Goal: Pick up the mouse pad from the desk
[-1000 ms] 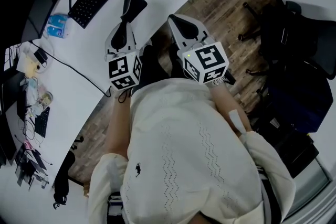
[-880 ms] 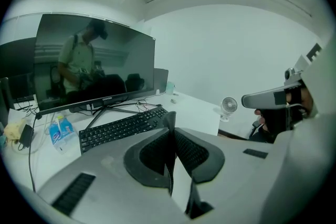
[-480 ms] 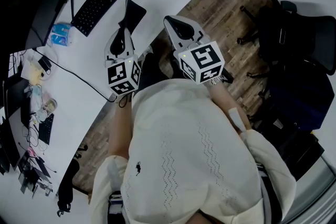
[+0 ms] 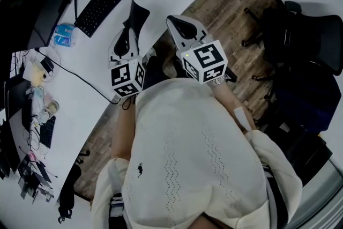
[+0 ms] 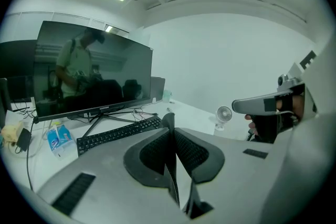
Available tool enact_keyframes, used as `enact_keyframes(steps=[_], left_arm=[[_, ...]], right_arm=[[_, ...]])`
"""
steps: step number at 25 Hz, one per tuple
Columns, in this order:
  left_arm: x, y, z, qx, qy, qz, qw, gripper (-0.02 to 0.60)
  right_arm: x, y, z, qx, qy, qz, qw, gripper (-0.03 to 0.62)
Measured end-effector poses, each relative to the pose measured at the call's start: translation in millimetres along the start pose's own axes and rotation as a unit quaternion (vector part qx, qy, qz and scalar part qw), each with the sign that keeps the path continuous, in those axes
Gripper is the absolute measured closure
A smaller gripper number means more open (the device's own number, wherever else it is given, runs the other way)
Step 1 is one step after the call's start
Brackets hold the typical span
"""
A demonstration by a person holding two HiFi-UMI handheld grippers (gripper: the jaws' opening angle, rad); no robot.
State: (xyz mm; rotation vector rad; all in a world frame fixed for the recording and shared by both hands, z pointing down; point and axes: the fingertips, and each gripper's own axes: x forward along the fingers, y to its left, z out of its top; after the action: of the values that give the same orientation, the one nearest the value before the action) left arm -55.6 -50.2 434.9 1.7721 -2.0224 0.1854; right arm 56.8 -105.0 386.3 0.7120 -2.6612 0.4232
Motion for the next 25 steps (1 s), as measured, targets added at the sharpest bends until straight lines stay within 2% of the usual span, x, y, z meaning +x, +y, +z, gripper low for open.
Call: enact_keyframes(steps=[15,25], left_arm=[[-4,-15,17,-0.005,-0.021,-0.037,0.9991,0.546],[-3,-15,51,-0.006,-0.051,-0.053,0.9973,0.546]], right_arm=[[-5,-8,1,0.001,0.001,-0.012,1.0,0.592],[-8,-28,16,0.008,-0.016,-0.037,0.999,0.592]])
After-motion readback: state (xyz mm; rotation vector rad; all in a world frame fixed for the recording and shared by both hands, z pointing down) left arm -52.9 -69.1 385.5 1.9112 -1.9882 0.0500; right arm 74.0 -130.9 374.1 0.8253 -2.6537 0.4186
